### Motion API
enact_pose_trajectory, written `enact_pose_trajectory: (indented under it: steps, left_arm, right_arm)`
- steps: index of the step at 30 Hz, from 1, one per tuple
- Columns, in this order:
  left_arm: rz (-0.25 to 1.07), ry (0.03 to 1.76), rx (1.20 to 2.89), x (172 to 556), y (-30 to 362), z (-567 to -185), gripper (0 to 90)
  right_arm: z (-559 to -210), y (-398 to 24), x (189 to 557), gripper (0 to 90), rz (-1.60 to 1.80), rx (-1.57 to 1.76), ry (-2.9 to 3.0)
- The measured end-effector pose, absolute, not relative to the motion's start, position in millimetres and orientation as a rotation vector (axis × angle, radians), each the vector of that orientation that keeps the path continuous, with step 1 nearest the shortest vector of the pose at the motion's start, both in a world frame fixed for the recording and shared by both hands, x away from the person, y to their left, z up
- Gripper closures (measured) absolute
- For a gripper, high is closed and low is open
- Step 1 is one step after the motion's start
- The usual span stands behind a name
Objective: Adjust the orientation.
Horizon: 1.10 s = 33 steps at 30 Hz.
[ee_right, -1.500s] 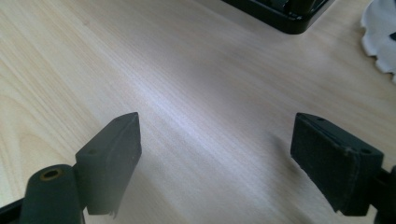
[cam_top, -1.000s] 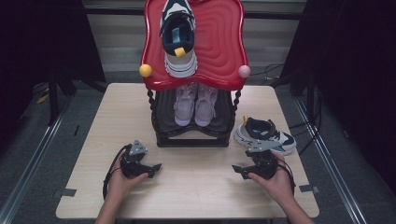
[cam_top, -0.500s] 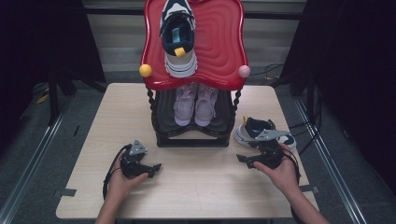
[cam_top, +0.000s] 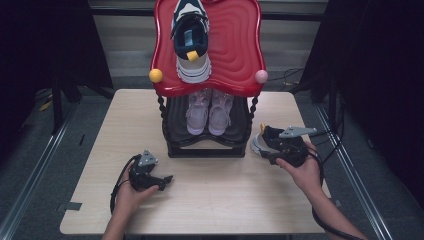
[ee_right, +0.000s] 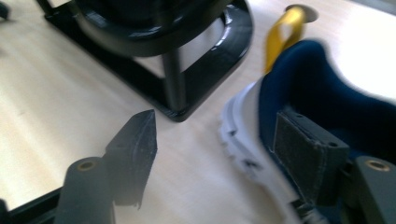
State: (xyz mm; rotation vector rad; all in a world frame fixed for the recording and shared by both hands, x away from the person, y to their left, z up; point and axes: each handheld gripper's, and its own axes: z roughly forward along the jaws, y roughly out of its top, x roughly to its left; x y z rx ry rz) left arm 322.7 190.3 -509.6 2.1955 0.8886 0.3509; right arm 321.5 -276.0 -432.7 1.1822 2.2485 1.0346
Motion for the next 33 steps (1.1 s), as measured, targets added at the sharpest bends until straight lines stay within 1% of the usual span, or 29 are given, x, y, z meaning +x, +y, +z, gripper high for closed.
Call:
enact_pose_trajectory:
  steps: [4, 7, 12, 18, 19, 22, 28, 33]
  left_arm:
    - [0.353, 0.890, 2.194, 322.6, 190.2, -509.7, 10.2]
    - [0.351, 0.889, 2.195, 322.7, 190.2, -509.6, 10.1]
    - [0.351, 0.889, 2.195, 322.7, 190.2, -509.6, 10.1]
    - [0.351, 0.889, 2.195, 322.7, 190.2, -509.6, 10.1]
    - [0.350, 0.890, 2.195, 322.7, 190.2, -509.6, 10.1]
    - [0.352, 0.890, 2.194, 322.6, 190.2, -509.7, 10.1]
    - [0.351, 0.890, 2.195, 322.6, 190.2, -509.6, 10.1]
    - [0.359, 0.895, 2.194, 322.2, 190.1, -509.6, 10.0]
  right_arm:
    - [-429.9, -280.0, 335.9, 36.6, 1.023, 1.193, 2.213]
    - [-431.5, -279.8, 344.6, 44.2, 1.021, 1.193, 2.209]
    - [-441.8, -272.3, 356.5, 52.7, 0.931, 1.194, 2.203]
    - [-449.4, -270.3, 361.7, 71.0, 0.919, 1.218, 2.204]
    - [-449.3, -271.9, 360.7, 72.5, 0.941, 1.236, 2.207]
    - [-448.3, -275.5, 356.3, 74.3, 0.977, 1.223, 2.233]
    - [-444.8, -272.2, 334.8, 74.0, 0.998, 1.114, 2.318]
    - [-442.5, -273.5, 316.2, 71.4, 1.016, 1.073, 2.358]
